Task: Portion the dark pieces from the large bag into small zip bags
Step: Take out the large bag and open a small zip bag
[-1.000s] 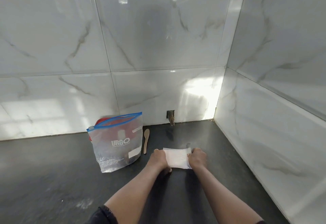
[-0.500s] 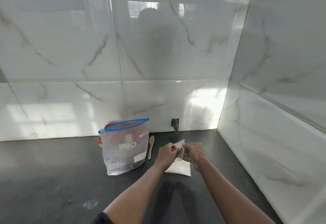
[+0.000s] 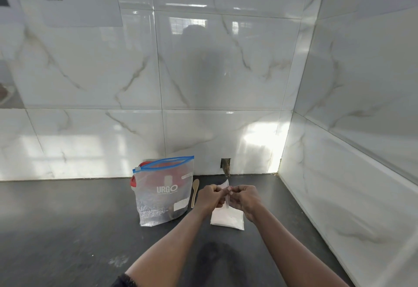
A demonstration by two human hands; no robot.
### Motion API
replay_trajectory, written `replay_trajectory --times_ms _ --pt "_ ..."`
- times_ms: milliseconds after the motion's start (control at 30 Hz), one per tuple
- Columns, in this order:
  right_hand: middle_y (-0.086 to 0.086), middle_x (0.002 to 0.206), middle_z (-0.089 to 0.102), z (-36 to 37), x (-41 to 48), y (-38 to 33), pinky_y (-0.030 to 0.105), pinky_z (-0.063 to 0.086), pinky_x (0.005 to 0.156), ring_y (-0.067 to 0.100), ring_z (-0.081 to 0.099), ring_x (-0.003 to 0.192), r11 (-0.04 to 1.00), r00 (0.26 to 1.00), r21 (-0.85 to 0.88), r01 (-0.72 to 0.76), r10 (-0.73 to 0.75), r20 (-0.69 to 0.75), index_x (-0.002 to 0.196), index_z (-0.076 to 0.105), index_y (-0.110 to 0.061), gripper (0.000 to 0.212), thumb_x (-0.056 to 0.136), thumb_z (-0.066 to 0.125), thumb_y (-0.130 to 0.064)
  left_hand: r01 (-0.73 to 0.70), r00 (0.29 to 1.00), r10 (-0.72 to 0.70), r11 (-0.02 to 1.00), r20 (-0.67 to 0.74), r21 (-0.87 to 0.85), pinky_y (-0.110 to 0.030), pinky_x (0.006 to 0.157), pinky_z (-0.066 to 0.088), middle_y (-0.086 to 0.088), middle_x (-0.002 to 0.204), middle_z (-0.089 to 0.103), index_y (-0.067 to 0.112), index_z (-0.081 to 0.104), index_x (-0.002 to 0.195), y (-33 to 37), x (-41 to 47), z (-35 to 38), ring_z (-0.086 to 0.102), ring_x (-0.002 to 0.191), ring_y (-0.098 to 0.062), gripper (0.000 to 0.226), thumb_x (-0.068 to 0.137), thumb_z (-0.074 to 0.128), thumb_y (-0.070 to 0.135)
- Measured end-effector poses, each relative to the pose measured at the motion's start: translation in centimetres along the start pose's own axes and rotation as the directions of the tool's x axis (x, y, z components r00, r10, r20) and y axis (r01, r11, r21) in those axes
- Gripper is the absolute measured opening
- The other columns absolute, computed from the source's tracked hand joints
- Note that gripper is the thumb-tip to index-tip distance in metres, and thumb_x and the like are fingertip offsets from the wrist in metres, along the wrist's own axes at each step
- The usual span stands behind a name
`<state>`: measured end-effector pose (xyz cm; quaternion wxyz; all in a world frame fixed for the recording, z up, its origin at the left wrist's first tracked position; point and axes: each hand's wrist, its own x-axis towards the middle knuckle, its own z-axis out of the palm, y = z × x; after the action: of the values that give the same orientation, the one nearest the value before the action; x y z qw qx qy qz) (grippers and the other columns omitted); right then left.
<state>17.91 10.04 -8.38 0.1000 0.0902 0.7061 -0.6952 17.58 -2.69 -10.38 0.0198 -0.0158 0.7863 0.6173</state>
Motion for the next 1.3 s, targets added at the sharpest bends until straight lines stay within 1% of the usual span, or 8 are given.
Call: replay_trajectory --times_ms 267,467,633,800,1033,1133,1200,1300 --pt "0.011 0.075 0.061 0.7 -0.3 0.1 0.044 0.056 0.081 0.024 0.059 0.076 0.92 0.988 -0.384 0.076 -0.121 -0.094 0.061 0.058 -0.011 0.03 0.09 0.054 -0.005 -0.04 0.999 0.037 0.994 0.025 0.099 -0.02 0.057 0.051 -0.006 0.064 0.061 0.007 0.061 0.077 0.6 -0.4 0.0 0.056 0.054 -0.011 0.018 0.089 0.063 0.02" --pt "0.016 0.11 0.062 1.1 -1.3 -0.4 0.024 0.036 0.068 0.023 0.052 0.086 0.608 0.962 -0.78 0.151 -0.273 -0.026 0.104 0.061 0.002 0.026 0.093 0.039 -0.005 -0.012 1.0 0.009 0.968 0.014 0.251 -0.025 0.055 0.046 -0.005 0.057 0.058 0.011 0.055 0.058 1.4 -0.7 0.1 0.051 0.047 -0.011 0.026 0.084 0.057 0.012" --pt "0.018 0.107 0.06 0.1 -1.1 -0.2 0.026 0.036 0.065 0.026 0.052 0.082 0.568 0.951 -0.813 0.128 -0.303 -0.062 0.1 0.059 0.006 0.024 0.092 0.038 -0.002 -0.018 0.999 0.03 0.911 -0.023 0.411 -0.006 0.057 0.027 0.01 0.066 0.047 0.016 0.053 0.055 1.2 -1.0 -1.3 0.026 0.061 0.012 0.032 0.086 0.059 0.02" --pt "0.003 0.078 0.055 0.3 -1.5 -0.1 0.018 0.033 0.053 0.019 0.047 0.072 0.628 0.937 -0.738 0.245 -0.348 0.015 0.064 0.044 -0.02 0.029 0.087 0.048 -0.003 -0.036 0.999 0.022 0.926 0.041 0.375 -0.008 0.062 0.025 -0.004 0.076 0.064 0.018 0.055 0.052 1.0 -0.8 -1.5 0.038 0.068 0.001 0.033 0.084 0.06 0.023" --pt "0.01 0.085 0.068 0.3 -1.6 -0.3 0.022 0.05 0.069 0.023 0.065 0.083 0.643 0.943 -0.704 0.302 -0.309 0.122 0.072 0.067 -0.021 0.019 0.073 0.069 -0.003 -0.062 0.997 0.042 0.933 0.063 0.355 -0.01 0.061 0.029 -0.006 0.095 0.068 0.018 0.052 0.049 1.3 -1.4 -1.8 0.043 0.072 0.001 0.039 0.088 0.057 0.022" --pt "0.011 0.088 0.066 0.1 -1.1 0.0 0.03 0.054 0.076 0.024 0.063 0.082 0.582 0.95 -0.761 0.285 -0.28 0.141 0.084 0.075 -0.009 0.027 0.079 0.053 0.006 -0.056 0.997 0.029 0.928 0.078 0.369 0.001 0.068 0.027 0.0 0.092 0.065 0.018 0.052 0.049 1.3 -1.3 -2.2 0.049 0.079 0.002 0.039 0.087 0.059 0.019" --pt "0.011 0.106 0.068 0.1 -0.9 0.2 0.025 0.049 0.079 0.023 0.063 0.095 0.512 0.954 -0.816 0.267 -0.26 0.148 0.098 0.075 -0.008 0.037 0.083 0.043 0.005 -0.085 0.993 0.041 0.91 0.115 0.405 -0.013 0.087 0.021 -0.004 0.092 0.069 0.019 0.05 0.045 1.1 -1.0 -2.2 0.057 0.094 -0.006 0.04 0.083 0.064 0.026" --pt "0.009 0.119 0.066 0.2 -0.7 0.0 0.023 0.047 0.08 0.022 0.062 0.103 0.505 0.962 -0.827 0.246 -0.233 0.144 0.108 0.073 -0.015 0.044 0.083 0.04 0.002 -0.138 0.985 0.073 0.877 0.157 0.461 -0.019 0.084 0.02 -0.002 0.077 0.068 0.023 0.049 0.045 1.0 -0.5 -2.1 0.062 0.093 -0.015 0.041 0.074 0.063 0.049"
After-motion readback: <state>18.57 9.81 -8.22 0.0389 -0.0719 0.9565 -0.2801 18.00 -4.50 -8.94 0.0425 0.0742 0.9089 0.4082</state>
